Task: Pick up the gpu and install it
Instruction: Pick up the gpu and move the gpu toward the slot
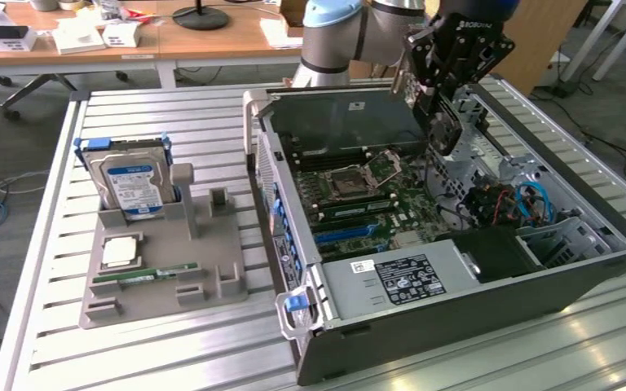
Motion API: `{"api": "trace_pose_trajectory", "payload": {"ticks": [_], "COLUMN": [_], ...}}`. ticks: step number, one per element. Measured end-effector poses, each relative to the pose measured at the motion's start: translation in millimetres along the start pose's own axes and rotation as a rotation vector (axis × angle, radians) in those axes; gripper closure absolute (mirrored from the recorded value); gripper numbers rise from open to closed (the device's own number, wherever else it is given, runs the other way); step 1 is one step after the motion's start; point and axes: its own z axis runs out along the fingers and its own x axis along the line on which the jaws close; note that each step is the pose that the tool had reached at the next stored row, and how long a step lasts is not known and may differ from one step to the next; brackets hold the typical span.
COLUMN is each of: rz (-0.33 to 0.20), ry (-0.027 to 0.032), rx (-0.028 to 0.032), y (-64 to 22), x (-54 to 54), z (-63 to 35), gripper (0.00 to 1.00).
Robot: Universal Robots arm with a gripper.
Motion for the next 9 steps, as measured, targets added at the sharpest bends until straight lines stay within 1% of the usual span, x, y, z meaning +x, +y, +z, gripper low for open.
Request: {"api": "trace_pose_trajectory", "payload": {"ticks": [9], "rz": [0.0], "ry": [0.0], "rx": [0.0001], "y": [1.0], "x": [-22.3], "z": [0.5], "gripper": [0.74]}}
